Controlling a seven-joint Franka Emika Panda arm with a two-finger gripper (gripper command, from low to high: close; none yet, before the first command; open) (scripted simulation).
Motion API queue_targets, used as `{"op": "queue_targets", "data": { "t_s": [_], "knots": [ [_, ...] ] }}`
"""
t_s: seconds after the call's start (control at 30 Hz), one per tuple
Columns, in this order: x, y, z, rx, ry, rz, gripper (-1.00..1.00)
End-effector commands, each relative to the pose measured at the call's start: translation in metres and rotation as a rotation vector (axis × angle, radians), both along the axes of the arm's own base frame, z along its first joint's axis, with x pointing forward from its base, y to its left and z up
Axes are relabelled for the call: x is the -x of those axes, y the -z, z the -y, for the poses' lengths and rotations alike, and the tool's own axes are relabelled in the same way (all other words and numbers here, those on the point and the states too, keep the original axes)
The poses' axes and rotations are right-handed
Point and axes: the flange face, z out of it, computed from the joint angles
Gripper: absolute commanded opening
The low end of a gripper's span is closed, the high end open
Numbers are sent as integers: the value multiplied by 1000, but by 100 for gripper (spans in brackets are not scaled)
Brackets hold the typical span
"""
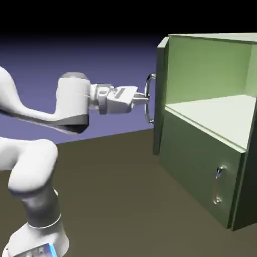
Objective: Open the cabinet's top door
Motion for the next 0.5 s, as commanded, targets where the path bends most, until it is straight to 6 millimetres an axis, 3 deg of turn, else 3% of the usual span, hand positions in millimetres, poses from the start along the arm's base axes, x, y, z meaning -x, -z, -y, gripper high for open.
{"op": "queue_targets", "data": {
  "t_s": [0.0,0.23,0.47],
  "knots": [
    [2,0,-3,-3,9,0,-100],
    [23,0,-30,-3,76,0,-100],
    [51,0,-71,-3,174,0,-100]
  ]
}}
